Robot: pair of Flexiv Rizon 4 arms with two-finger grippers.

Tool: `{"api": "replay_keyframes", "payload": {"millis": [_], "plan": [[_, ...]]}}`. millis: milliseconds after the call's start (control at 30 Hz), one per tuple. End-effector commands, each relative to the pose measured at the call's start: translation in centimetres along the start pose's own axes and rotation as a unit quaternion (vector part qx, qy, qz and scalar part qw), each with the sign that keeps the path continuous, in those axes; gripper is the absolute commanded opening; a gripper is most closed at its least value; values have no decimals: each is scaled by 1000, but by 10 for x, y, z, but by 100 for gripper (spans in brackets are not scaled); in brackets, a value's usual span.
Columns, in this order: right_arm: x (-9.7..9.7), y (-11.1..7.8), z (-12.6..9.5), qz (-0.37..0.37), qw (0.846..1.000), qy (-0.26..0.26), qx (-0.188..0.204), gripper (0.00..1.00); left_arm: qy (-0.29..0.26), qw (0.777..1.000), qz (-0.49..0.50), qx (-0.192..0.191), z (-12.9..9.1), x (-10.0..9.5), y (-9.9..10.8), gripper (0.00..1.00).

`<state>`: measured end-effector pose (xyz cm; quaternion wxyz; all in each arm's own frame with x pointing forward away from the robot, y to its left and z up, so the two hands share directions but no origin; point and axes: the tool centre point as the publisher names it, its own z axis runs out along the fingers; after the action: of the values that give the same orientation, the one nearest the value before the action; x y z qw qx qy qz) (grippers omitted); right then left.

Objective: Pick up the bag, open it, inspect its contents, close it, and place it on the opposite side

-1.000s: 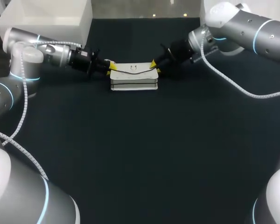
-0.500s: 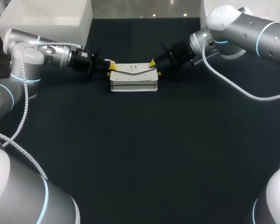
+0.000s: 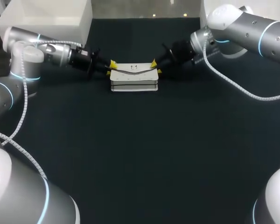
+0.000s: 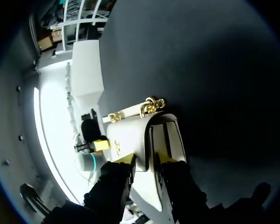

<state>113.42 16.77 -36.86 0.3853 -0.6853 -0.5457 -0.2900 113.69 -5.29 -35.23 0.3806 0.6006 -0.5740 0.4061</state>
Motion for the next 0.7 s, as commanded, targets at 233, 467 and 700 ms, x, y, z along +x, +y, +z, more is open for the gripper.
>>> {"api": "replay_keyframes", "payload": {"millis": [233, 467, 700], "plan": [[3, -14, -23, -11, 999, -37, -30, 100, 4, 1000, 23, 16, -23, 16, 29, 69], [-7, -20, -49, -20, 995, -73, -61, 100, -2, 1000, 19, 5, -22, 14, 38, 42], [-19, -24, -71, -26, 992, -92, -80, 100, -19, 1000, 2, -3, -15, 6, 42, 45]]}}
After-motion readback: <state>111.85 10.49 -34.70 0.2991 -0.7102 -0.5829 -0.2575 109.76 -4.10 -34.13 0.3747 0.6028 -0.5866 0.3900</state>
